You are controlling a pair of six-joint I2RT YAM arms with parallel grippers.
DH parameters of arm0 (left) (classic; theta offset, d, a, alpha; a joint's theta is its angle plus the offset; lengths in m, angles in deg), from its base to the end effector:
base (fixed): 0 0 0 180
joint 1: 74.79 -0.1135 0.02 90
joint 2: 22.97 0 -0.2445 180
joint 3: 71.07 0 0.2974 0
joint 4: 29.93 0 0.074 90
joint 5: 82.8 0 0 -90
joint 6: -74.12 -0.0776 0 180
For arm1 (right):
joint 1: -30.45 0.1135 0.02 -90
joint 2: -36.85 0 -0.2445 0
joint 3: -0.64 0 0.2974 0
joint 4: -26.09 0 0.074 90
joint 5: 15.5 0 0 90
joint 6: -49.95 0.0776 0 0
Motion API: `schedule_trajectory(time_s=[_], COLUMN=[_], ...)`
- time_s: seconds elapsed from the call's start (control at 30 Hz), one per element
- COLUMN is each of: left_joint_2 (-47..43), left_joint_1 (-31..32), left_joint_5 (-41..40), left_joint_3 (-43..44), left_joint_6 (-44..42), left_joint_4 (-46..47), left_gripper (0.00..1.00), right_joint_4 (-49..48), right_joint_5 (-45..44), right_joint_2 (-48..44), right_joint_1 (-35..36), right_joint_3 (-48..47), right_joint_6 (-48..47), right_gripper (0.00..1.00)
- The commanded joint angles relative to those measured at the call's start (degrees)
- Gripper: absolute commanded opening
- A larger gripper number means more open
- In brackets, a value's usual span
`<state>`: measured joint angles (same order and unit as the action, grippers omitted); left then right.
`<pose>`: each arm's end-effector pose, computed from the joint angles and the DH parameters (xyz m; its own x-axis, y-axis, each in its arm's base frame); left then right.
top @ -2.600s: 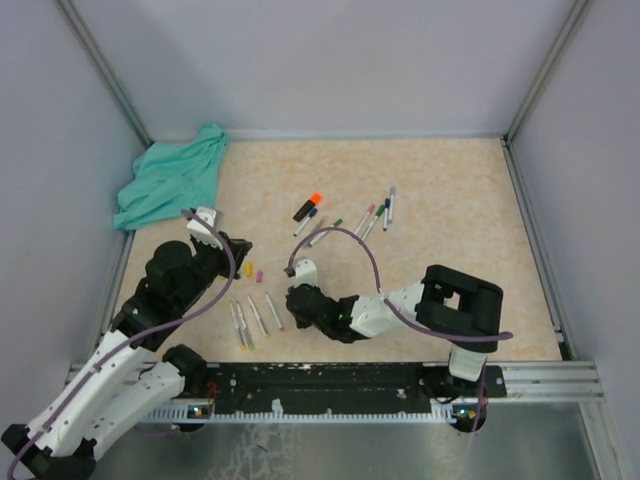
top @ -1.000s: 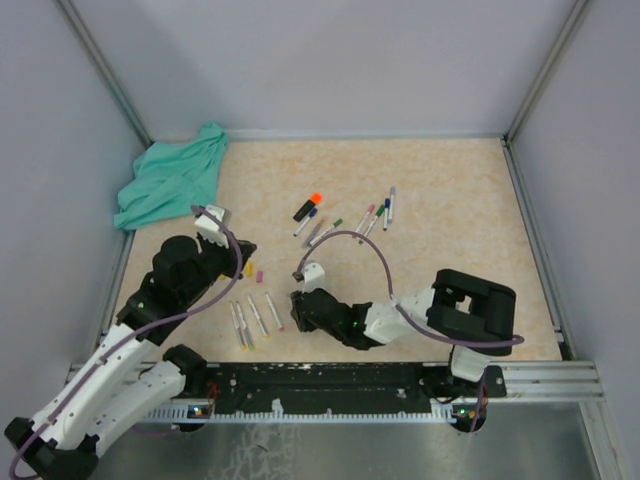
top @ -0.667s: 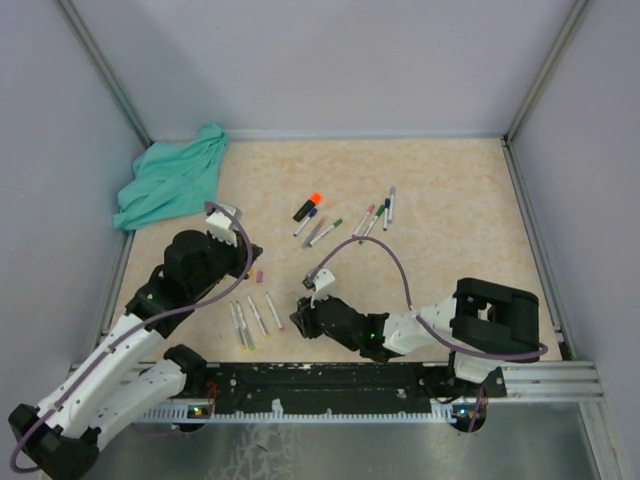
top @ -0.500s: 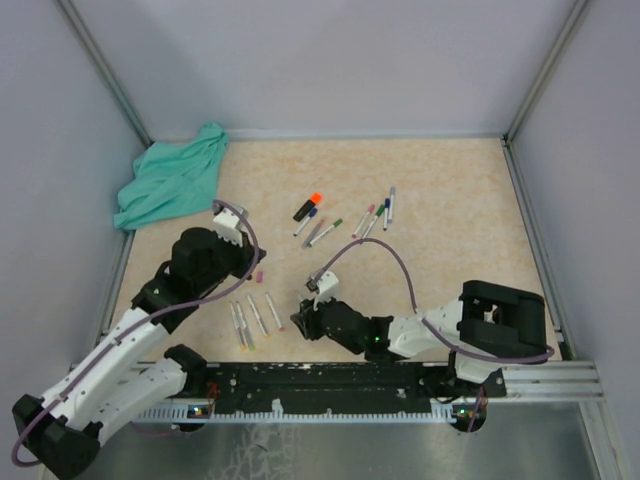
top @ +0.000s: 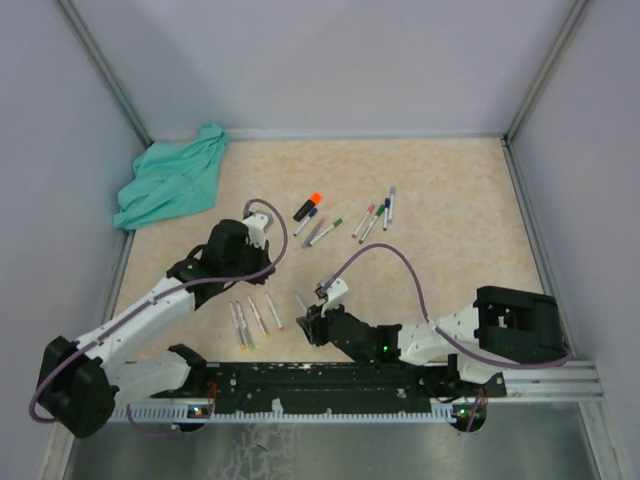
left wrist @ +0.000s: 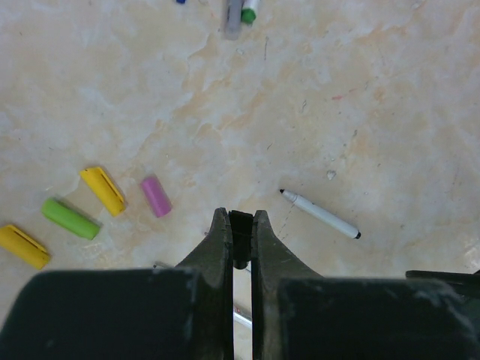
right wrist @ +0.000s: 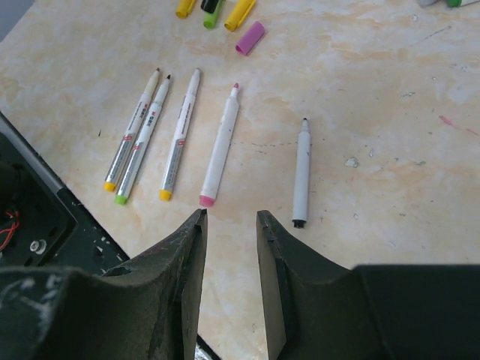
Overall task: Open the pen caps
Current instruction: Place the pen cap at the center of the board.
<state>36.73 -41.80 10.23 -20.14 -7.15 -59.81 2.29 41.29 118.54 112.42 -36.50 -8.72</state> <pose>0.2568 -0.1716 0.1846 -0.6056 0.2124 -0.7669 0.4921 0.8573 -0.1512 0.0877 0.3174 0.0976 -0.4358 0.0248 -0.8997 -0.6208 0.7155 0.3205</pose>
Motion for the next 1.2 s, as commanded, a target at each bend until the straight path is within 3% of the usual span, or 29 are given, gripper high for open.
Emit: schedule_trajectory(time_s=[0.0, 0.23, 0.67, 0.9, 1.17], left_joint_2=[5.3, 15.3, 18.4, 20.9, 23.0], left_joint_1=[-0.2, -1.5, -4.8, -7.3, -7.3], left_joint_5=[-1.5, -7.0, -2.8, 1.5, 1.0], left_joint_3=[1.9, 6.6, 6.8, 9.0, 6.5], left_joint_6=[2.0, 7.7, 9.3, 14.6, 25.5], left_joint_4=[-2.4, -7.8, -7.7, -7.6, 2.7], left_gripper=[0.0, 0.0, 0.0, 0.0, 0.0], right_joint_4=[-0.9, -0.5, -5.6, -5.8, -7.0], right_joint_5=[-5.7, -7.2, -8.6, -7.8, -6.5], right_joint_2=[-3.0, -3.3, -6.1, -4.5, -3.4], right_joint_1=[0.5, 0.5, 0.5, 0.5, 0.5], right_joint_3=[0.5, 1.2, 5.7, 4.4, 4.2], right_joint_6=[1.6, 2.3, 3.0, 1.7, 1.5], right_gripper=[0.33, 0.33, 0.33, 0.33, 0.33])
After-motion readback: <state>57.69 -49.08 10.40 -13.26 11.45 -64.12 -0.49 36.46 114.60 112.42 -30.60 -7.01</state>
